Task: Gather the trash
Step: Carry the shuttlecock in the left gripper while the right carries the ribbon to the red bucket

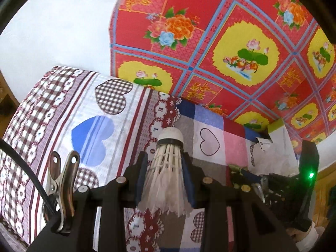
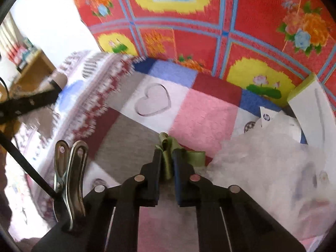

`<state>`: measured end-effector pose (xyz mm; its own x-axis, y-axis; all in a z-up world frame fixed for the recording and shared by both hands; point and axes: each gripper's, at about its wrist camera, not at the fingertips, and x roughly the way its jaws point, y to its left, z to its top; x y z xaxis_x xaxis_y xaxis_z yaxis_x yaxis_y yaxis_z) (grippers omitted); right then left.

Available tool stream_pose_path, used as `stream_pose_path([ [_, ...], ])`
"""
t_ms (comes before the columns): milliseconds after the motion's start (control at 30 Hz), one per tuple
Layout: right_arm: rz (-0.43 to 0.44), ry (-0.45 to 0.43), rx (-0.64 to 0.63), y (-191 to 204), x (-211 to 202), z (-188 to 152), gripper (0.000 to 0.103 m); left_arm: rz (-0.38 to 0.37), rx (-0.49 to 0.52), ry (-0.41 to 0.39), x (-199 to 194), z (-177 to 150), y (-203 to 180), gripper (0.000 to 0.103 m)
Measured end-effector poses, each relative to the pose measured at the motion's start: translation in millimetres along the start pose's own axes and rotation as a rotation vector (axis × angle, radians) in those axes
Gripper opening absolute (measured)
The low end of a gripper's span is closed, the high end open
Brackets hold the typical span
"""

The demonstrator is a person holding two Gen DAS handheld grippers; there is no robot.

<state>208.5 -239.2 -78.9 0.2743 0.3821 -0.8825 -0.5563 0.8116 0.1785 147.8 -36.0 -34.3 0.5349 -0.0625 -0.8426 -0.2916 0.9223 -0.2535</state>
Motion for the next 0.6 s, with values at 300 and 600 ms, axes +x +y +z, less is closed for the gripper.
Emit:
stream_pose_path([
  [300, 0.112, -0.113, -0.022, 26.2, -52.0, -8.3, 0.01, 0.021, -0.042, -0.046, -36.6, -19.1, 7.9, 0.034],
  [600, 0.182, -0.188, -0.065, 53.1, -72.5, -15.8, 0.01, 0.043, -0.09, -0.085, -70.6, -47.1, 8.1, 0.034],
])
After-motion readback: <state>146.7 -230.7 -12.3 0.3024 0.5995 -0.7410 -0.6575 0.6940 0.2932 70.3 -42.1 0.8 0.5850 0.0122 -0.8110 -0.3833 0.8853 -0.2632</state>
